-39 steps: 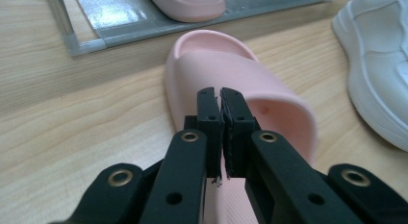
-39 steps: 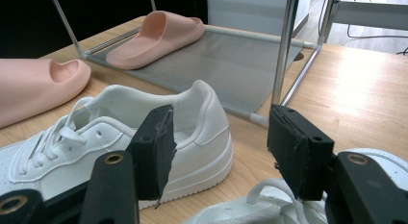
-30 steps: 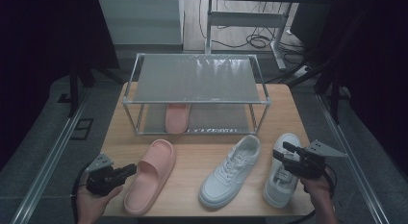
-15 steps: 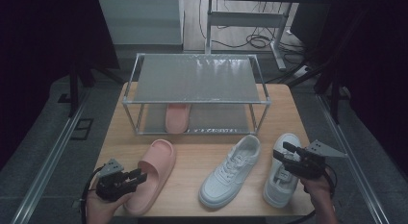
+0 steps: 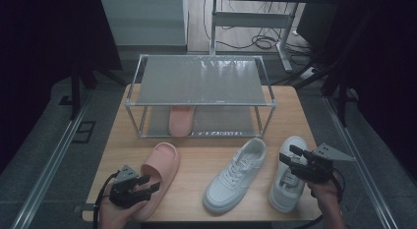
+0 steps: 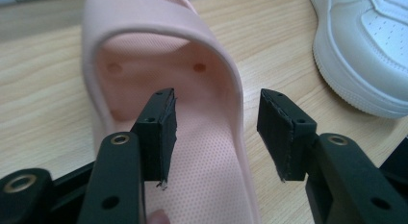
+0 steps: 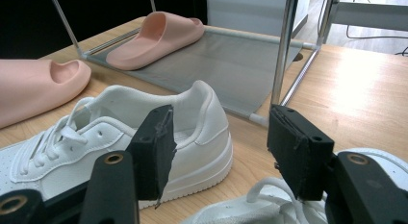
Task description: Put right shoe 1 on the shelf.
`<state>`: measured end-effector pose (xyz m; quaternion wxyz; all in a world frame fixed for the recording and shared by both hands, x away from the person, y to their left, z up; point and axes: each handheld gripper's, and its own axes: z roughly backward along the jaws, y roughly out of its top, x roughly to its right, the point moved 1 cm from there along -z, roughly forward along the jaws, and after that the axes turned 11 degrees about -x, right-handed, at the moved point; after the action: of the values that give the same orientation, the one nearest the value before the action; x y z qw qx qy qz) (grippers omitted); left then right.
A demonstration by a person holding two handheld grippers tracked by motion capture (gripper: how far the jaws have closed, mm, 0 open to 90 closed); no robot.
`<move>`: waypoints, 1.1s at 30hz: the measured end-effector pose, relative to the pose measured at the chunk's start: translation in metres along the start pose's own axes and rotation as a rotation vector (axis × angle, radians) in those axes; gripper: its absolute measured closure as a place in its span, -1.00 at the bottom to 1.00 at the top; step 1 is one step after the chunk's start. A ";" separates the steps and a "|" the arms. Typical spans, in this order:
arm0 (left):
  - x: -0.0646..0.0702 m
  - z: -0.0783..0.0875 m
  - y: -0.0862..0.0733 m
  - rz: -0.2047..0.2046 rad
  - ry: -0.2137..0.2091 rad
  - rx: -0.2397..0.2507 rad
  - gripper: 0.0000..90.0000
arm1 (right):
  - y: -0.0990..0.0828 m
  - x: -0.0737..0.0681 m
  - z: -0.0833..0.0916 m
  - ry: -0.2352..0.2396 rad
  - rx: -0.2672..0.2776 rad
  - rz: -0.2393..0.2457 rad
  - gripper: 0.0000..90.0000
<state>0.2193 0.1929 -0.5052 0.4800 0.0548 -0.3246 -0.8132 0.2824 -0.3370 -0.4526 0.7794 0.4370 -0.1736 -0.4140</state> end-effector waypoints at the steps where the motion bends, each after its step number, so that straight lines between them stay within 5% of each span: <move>1: 0.001 -0.002 0.000 -0.003 0.000 -0.003 0.08 | 0.000 0.000 0.000 0.000 0.002 0.001 -0.05; 14: 0.006 -0.025 0.011 -0.016 0.009 -0.028 0.12 | 0.000 0.000 0.000 0.000 0.003 -0.001 -0.05; 25: 0.014 -0.032 0.017 -0.052 0.066 -0.018 0.72 | 0.000 0.000 0.001 0.001 0.004 0.000 -0.05; 33: 0.016 -0.026 0.017 -0.038 0.105 0.011 0.81 | 0.000 0.001 0.000 -0.001 0.004 -0.001 -0.05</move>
<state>0.2342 0.1621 -0.5125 0.4805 0.1061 -0.3025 -0.8163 0.2823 -0.3377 -0.4526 0.7782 0.4385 -0.1744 -0.4144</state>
